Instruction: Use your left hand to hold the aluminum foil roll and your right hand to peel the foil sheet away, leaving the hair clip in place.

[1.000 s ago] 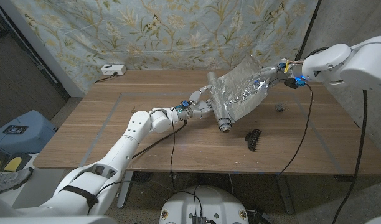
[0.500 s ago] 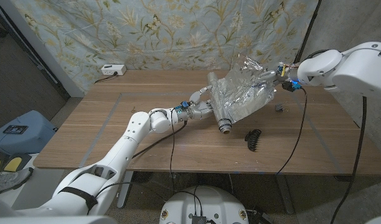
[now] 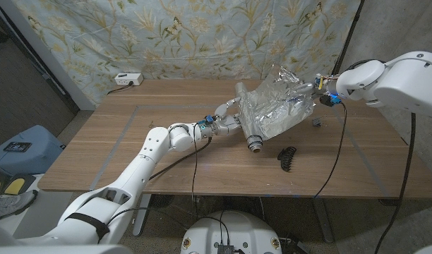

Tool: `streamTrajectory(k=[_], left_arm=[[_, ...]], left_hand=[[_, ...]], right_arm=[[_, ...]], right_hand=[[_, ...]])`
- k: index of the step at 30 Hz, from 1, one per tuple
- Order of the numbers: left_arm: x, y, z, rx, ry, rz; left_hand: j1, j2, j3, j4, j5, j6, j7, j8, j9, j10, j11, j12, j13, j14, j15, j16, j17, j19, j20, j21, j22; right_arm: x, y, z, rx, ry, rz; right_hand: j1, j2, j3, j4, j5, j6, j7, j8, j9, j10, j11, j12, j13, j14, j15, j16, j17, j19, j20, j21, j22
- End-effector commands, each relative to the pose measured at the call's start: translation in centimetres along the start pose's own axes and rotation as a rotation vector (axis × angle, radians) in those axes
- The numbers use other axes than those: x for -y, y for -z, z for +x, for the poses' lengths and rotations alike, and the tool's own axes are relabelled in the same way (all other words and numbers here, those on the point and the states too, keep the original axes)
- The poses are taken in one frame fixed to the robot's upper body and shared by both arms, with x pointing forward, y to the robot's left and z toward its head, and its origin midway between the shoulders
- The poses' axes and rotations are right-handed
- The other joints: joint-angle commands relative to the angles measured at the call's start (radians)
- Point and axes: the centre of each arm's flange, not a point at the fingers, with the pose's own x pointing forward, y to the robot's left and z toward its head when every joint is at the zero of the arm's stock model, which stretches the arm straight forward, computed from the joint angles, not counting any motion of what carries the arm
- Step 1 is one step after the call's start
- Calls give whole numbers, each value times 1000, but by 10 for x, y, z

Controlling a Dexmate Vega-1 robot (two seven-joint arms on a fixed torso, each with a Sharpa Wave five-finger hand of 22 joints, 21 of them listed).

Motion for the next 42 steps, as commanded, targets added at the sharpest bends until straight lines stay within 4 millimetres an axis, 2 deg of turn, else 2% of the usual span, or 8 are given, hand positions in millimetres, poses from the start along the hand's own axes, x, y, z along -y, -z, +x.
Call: streamTrajectory(k=[1,7,11,16,32,42], left_arm=[[0,3,1,-8,10,7],[1,7,3,-20,26,16],[1,10,4,-24,29,18],[1,13,5,-24,27,17],[1,17,7,-18,28,16],[2,14,6,-12,24,21]], left_hand=[[-9,-3,6,-1,-4,-15,-3,-4,1,-16,2,-7,2,-3,11,-2,-2,2,11,-3,2],[-12,-14,3,-3,-7,-64,-11,-17,1,-47,13,-20,1,-25,32,-13,-8,-7,21,-8,2],[-14,-19,1,-3,-11,-128,-29,-29,0,-77,24,-32,-1,-37,44,-17,-12,-12,28,-11,2],[-15,-22,0,-3,-15,-182,-57,-34,-3,-86,25,-34,-3,-40,48,-18,-15,-11,34,-13,2],[-14,-18,3,-2,-18,-196,-58,-23,-6,-90,29,-34,-5,-41,51,-17,-17,-11,38,-14,3],[-14,-16,4,-1,-20,-197,-54,-17,-8,-90,31,-33,-7,-41,51,-16,-17,-10,39,-15,3]], right_arm=[[8,7,-3,-24,0,3],[13,11,-7,-32,14,1],[16,14,-9,-32,17,1],[20,18,-11,-47,22,3],[34,23,-14,-54,52,1],[43,24,-9,-69,65,0]], right_hand=[[13,2,11,3,1,5,13,3,9,7,2,8,5,10,1,-6,3,5,-7,8,4],[18,2,16,3,1,7,15,2,16,5,3,11,6,13,0,-11,8,2,-6,11,4],[20,1,19,3,1,7,15,1,21,5,3,12,4,14,1,-14,11,0,-5,14,4],[23,0,24,4,2,4,22,-1,28,3,3,16,5,16,0,-20,14,-2,-5,18,4],[25,-3,29,6,1,5,25,-5,48,-3,5,23,5,21,2,-33,20,-7,-4,28,4],[29,-4,32,5,2,6,25,-7,57,-4,7,26,3,24,1,-39,23,-9,-5,33,3]])
